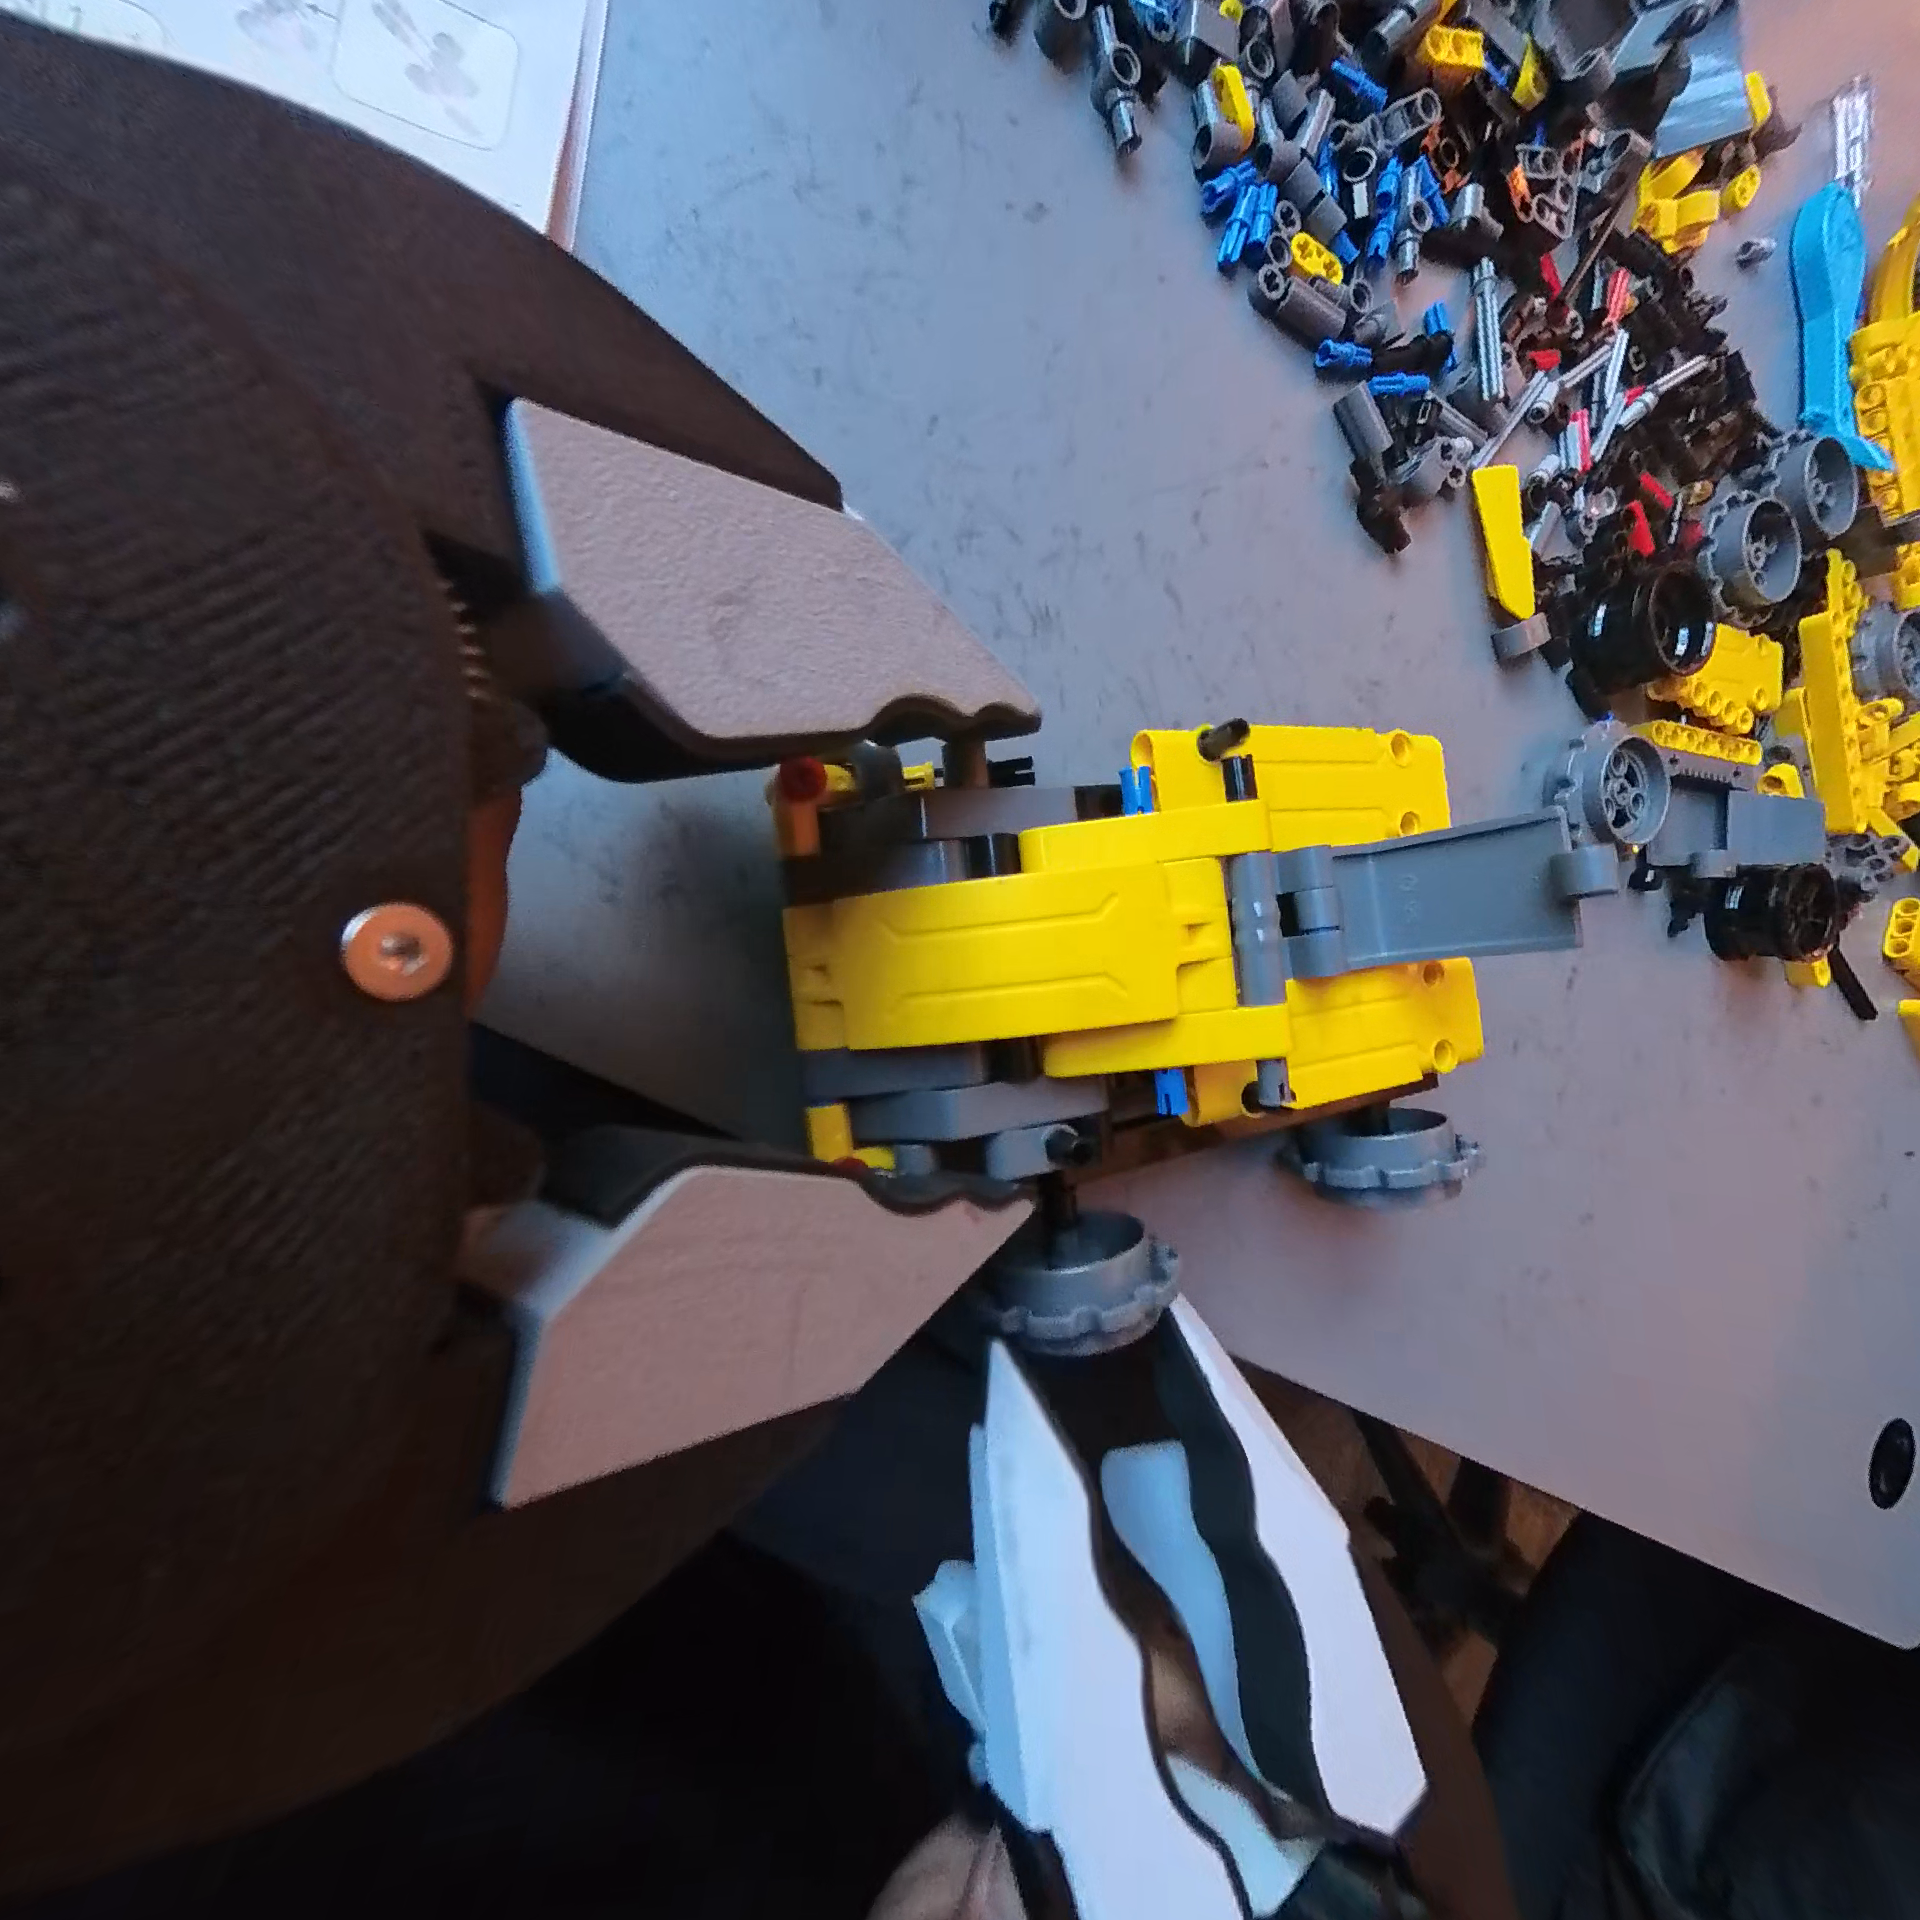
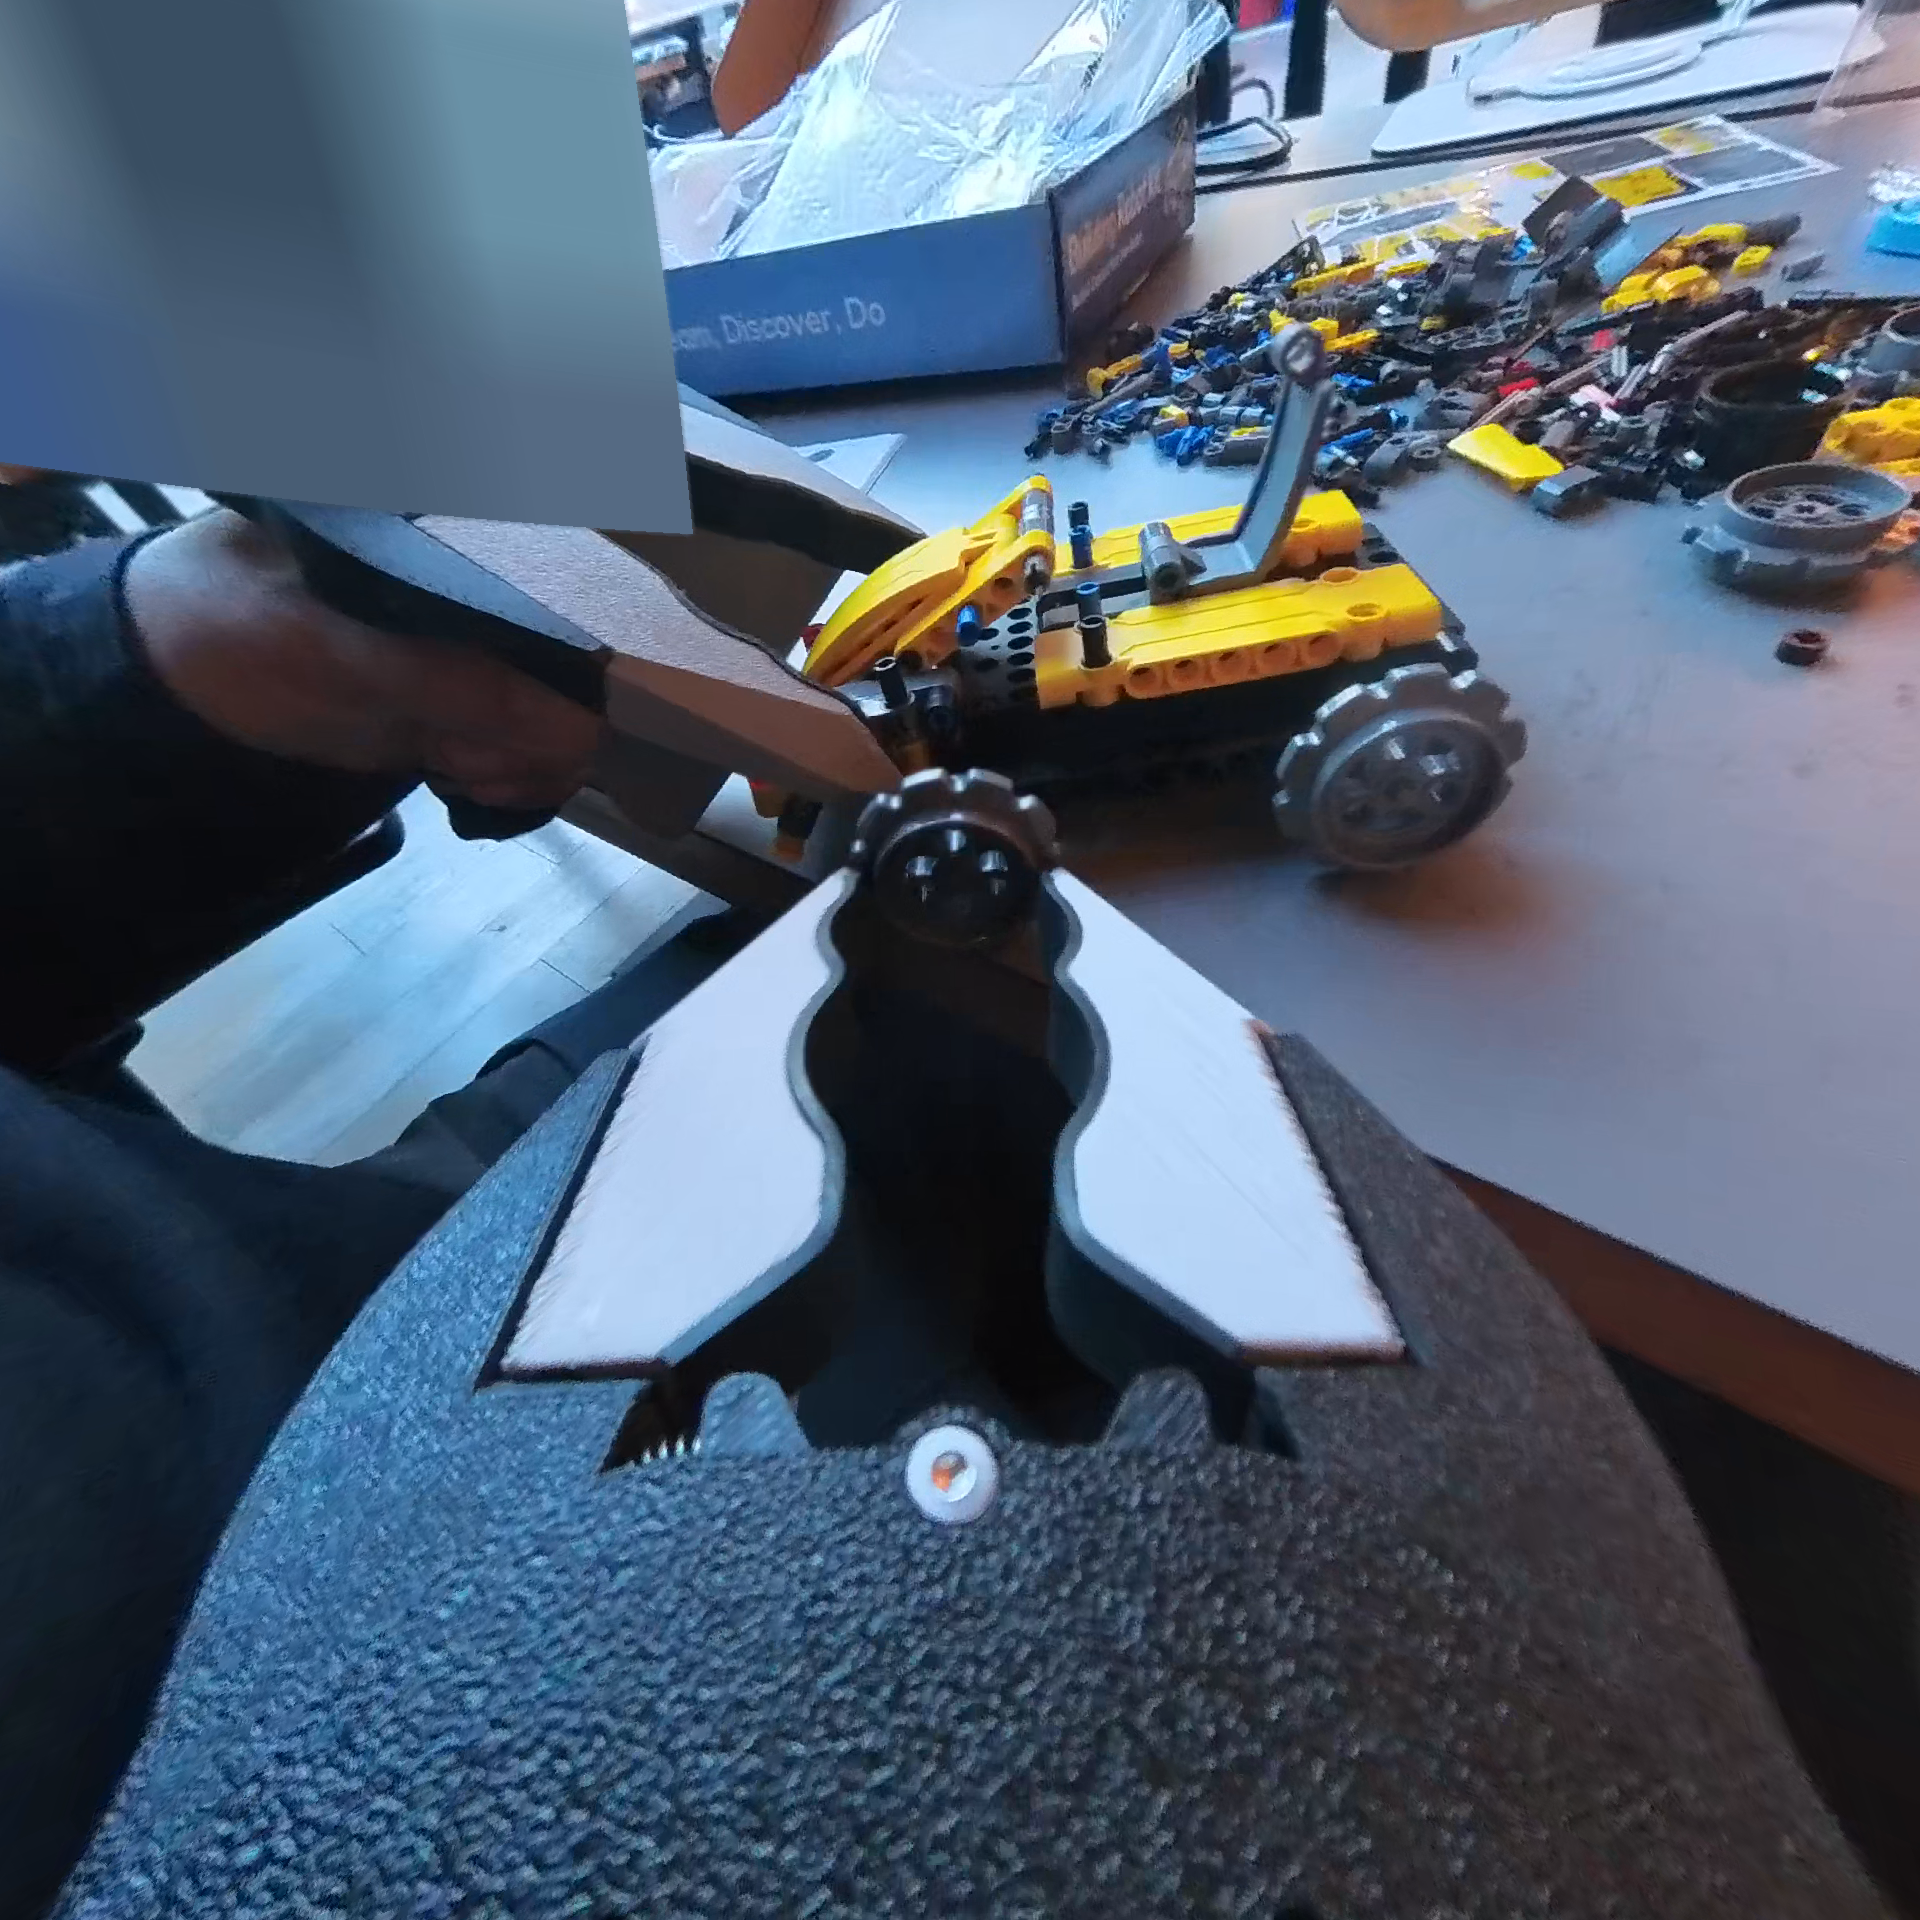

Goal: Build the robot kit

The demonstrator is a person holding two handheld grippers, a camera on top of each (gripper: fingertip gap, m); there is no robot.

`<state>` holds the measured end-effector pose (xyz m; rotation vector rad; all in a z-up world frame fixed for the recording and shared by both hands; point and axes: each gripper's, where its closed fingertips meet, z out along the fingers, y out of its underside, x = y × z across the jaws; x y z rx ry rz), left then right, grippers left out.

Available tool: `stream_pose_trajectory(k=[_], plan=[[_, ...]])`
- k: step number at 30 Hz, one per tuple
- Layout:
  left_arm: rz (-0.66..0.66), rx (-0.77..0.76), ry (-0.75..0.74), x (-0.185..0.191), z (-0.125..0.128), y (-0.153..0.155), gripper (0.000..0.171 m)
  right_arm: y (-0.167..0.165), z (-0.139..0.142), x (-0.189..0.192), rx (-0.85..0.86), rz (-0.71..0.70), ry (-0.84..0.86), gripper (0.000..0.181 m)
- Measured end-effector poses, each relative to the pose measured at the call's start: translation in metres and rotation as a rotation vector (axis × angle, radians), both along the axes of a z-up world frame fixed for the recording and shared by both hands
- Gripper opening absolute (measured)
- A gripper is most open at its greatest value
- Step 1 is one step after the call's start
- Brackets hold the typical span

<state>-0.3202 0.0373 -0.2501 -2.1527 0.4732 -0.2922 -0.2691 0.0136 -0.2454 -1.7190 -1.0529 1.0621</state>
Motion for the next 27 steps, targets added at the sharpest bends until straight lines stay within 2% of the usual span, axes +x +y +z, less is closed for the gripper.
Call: stream_pose_trajectory(k=[7, 10, 14, 21, 25, 27], plan=[[0.002, -0.014, -0.009, -0.004, -0.001, 0.0, 0.08, 0.003, 0.0, -0.005, 0.059, 0.035, -0.024, 0.03], [-0.023, -0.029, -0.069, 0.0, 0.002, -0.001, 0.077, 0.008, 0.0, -0.007, 0.018, 0.043, -0.005, 0.03], [0.01, -0.023, -0.046, -0.004, 0.001, 0.003, 0.078, 0.012, 0.0, -0.01, 0.01, 0.059, 0.012, 0.031], [0.014, -0.034, -0.076, -0.006, 0.002, 0.004, 0.078, 0.015, 0.0, -0.01, -0.149, 0.118, 0.081, 0.03], [0.016, -0.029, -0.073, -0.007, 0.003, 0.003, 0.078, 0.014, 0.001, -0.009, -0.136, 0.119, 0.066, 0.031], [0.016, -0.014, -0.08, -0.008, 0.007, 0.001, 0.077, 0.014, 0.004, -0.008, -0.098, 0.115, 0.051, 0.037]])
